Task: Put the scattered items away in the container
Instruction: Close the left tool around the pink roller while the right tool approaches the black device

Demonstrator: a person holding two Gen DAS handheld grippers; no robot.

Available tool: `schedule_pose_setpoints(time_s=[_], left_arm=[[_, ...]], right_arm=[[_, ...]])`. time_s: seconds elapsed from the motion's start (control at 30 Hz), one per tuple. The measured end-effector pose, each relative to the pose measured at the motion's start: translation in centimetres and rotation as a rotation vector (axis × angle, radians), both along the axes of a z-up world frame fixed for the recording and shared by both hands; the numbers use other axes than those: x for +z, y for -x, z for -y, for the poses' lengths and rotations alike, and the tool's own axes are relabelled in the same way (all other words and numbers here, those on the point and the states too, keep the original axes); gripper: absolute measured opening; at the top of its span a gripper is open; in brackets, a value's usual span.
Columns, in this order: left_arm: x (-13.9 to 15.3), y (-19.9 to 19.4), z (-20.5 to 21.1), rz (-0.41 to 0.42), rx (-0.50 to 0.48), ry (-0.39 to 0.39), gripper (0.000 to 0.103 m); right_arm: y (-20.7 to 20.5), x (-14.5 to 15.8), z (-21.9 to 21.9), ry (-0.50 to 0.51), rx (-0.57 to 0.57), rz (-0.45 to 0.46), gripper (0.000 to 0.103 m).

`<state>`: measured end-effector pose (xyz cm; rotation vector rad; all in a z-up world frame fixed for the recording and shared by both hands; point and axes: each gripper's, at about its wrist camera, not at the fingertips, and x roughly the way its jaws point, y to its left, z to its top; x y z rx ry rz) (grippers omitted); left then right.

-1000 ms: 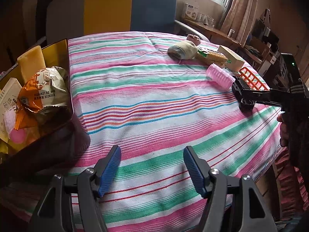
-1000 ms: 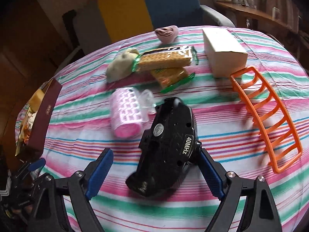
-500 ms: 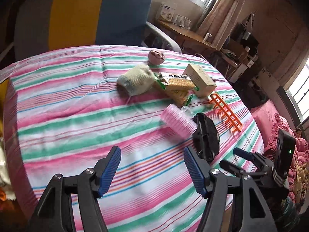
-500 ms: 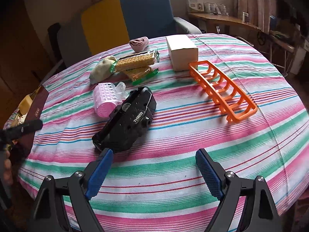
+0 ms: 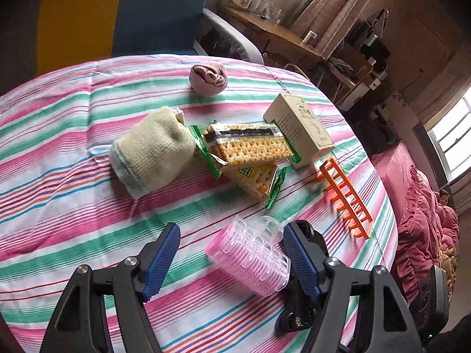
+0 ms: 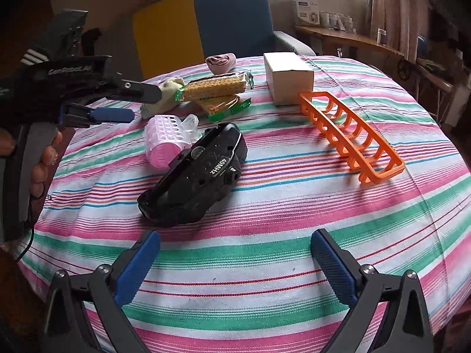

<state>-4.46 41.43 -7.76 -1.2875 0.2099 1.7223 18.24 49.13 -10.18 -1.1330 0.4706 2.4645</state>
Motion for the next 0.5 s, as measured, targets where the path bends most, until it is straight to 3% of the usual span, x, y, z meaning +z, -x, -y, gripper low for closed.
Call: schedule_pose_setpoints(time_s=[0.33,0.5], left_arm=[[-1.7,-0.3,0.1,0.070,-0.037,0.004,0.050],[-1.2,-0.7,2.1,0.035,-0.027,0.016,0.050]], right_arm=[[0.3,-0.2,0.4,-0.039,-0.006,0.001,0.103],[0.5,-0.3,0.6,-0.059,-0.006,0.009,0.103]])
